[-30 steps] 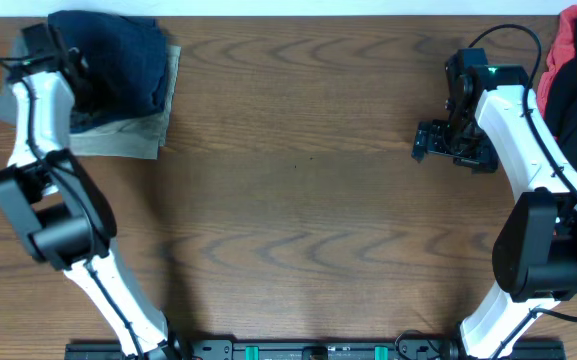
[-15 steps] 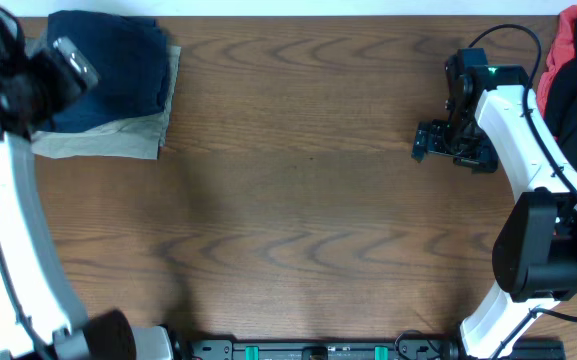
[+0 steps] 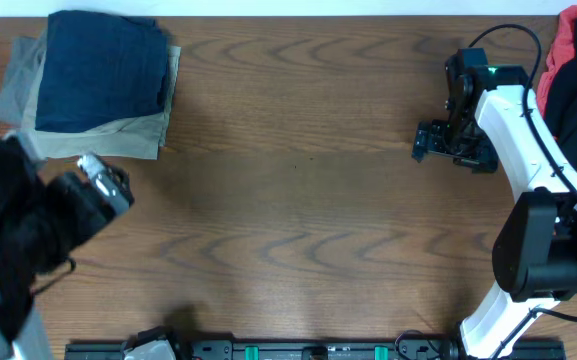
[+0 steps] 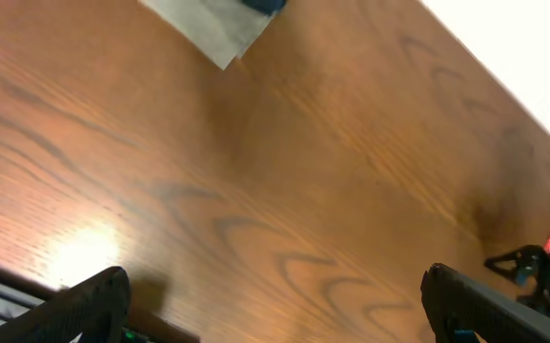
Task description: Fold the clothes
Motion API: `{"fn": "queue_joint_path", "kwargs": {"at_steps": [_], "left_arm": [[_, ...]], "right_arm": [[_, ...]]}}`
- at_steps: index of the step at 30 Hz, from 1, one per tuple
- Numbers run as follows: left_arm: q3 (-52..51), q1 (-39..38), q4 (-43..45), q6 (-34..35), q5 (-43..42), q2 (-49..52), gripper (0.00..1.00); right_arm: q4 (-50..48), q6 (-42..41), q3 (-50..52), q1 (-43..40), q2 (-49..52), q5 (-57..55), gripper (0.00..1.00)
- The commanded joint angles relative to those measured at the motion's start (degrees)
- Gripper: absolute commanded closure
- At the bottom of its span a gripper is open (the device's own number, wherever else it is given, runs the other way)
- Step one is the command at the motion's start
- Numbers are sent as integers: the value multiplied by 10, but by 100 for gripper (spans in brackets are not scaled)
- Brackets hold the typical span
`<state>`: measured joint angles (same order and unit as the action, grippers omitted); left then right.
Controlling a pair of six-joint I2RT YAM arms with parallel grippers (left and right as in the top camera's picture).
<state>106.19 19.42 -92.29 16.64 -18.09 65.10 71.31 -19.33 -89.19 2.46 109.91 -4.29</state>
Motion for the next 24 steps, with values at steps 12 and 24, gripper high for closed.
{"fn": "queue_joint_path", "kwargs": {"at_steps": [12,24], "left_arm": [[0,1,-45,-4,-8,-73,2],[-186,-49,73,-36,-34,-210,2]], "right_arm": [[0,-10,-3,0,1,0,1],[0,-10,-3,0,1,0,1]]}}
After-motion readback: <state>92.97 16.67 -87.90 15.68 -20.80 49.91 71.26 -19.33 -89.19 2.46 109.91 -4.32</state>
